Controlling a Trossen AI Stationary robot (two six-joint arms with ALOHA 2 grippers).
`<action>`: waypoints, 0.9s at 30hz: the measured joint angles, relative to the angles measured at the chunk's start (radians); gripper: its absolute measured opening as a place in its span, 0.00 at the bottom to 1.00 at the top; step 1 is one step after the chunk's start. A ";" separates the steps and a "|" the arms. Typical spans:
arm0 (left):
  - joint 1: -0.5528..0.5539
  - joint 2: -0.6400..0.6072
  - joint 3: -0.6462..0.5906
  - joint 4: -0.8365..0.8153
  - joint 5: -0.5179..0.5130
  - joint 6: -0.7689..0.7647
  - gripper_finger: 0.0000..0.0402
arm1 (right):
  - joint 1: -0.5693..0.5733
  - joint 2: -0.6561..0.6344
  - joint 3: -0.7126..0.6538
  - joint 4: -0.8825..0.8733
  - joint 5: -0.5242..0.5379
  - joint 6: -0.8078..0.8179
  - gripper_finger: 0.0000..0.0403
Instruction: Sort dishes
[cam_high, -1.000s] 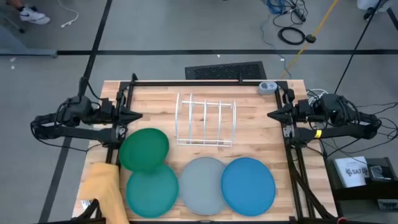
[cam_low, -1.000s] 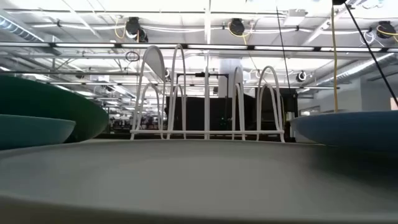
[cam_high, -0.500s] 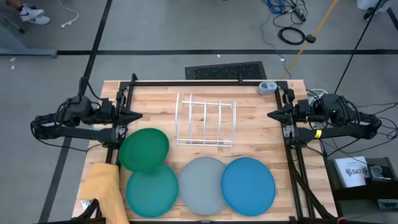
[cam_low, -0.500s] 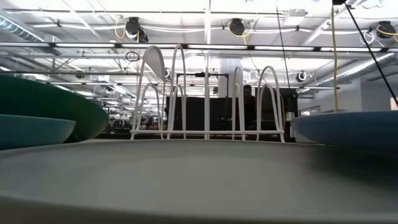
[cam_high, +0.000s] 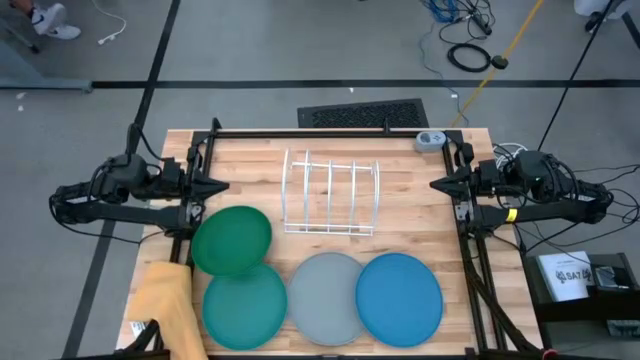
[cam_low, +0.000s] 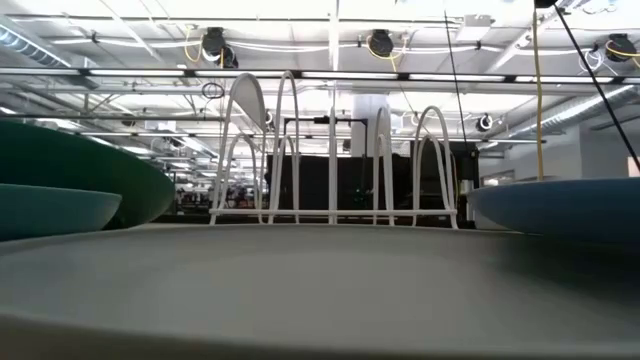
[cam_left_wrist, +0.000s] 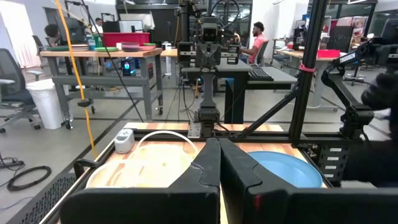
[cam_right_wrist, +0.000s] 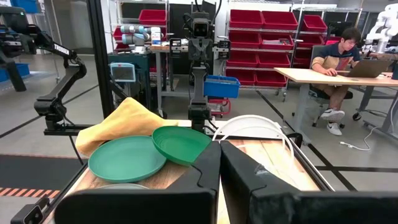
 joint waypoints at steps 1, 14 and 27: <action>0.000 0.000 0.000 0.000 0.000 0.000 0.00 | 0.000 0.000 0.000 0.000 0.000 0.000 0.02; 0.000 0.000 0.000 0.000 0.000 0.000 0.00 | 0.007 -0.005 -0.336 0.216 0.011 0.076 0.02; 0.000 0.000 -0.056 -0.042 -0.046 0.074 0.00 | 0.013 0.034 -0.767 0.952 0.311 -0.002 0.02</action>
